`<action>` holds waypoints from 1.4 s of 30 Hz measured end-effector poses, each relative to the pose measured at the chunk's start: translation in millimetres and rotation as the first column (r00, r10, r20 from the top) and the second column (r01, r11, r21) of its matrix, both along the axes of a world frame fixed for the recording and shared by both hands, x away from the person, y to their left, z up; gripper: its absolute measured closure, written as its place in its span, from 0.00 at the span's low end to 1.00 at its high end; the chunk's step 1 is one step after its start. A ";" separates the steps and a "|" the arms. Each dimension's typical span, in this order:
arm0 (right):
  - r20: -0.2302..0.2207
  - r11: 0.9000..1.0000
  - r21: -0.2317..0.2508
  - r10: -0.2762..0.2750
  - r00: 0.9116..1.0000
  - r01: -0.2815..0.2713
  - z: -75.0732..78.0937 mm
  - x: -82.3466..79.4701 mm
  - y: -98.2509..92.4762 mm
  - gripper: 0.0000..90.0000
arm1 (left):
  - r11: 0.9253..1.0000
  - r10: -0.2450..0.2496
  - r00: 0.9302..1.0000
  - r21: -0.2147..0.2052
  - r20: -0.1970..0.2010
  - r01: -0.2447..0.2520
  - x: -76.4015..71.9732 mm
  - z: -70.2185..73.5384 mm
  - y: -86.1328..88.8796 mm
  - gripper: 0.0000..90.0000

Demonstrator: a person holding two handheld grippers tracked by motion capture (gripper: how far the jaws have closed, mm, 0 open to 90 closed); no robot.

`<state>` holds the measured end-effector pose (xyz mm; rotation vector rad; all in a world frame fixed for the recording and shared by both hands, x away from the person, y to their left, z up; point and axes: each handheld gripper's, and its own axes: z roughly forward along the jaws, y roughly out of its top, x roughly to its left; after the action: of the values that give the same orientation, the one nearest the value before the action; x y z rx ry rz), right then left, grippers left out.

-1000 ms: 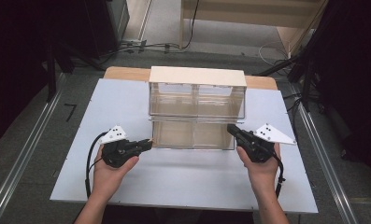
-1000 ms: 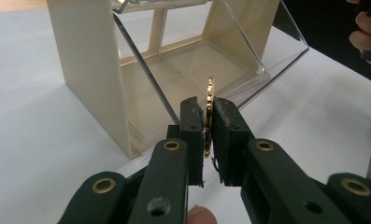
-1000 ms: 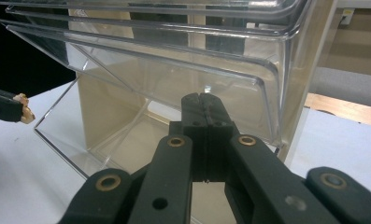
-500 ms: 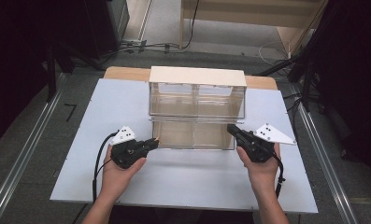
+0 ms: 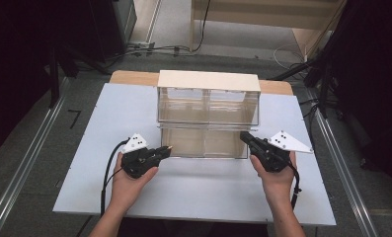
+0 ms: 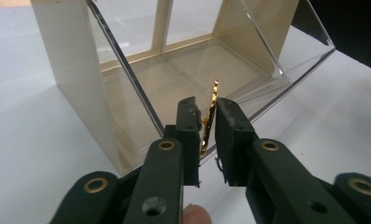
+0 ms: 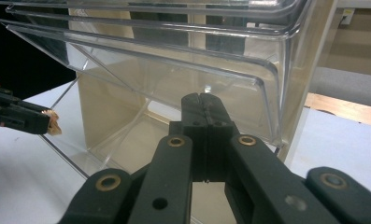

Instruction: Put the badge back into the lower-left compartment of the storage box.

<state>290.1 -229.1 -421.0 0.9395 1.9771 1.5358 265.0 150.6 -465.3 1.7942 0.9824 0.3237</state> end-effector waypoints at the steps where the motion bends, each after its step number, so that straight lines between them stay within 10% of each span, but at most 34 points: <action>1: 0.000 1.000 0.000 -0.001 1.000 0.001 -0.1 0.1 -0.2 0.97 | 1.000 -0.003 1.000 -0.002 -0.002 0.003 -0.1 0.0 -0.1 0.86; 24: -0.005 1.000 0.001 -0.007 1.000 0.007 -1.5 -0.6 0.8 0.97 | 0.999 0.025 0.990 -0.050 0.142 -0.018 2.8 38.0 -2.8 0.89; 42: -0.007 1.000 -0.004 -0.014 1.000 0.014 -3.3 0.5 0.4 0.97 | 0.997 0.052 0.984 -0.071 0.173 -0.040 7.0 42.5 2.8 0.98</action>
<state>290.6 -228.6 -424.3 0.9564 1.9736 1.5223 271.9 153.4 -422.9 1.6536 0.9013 0.4637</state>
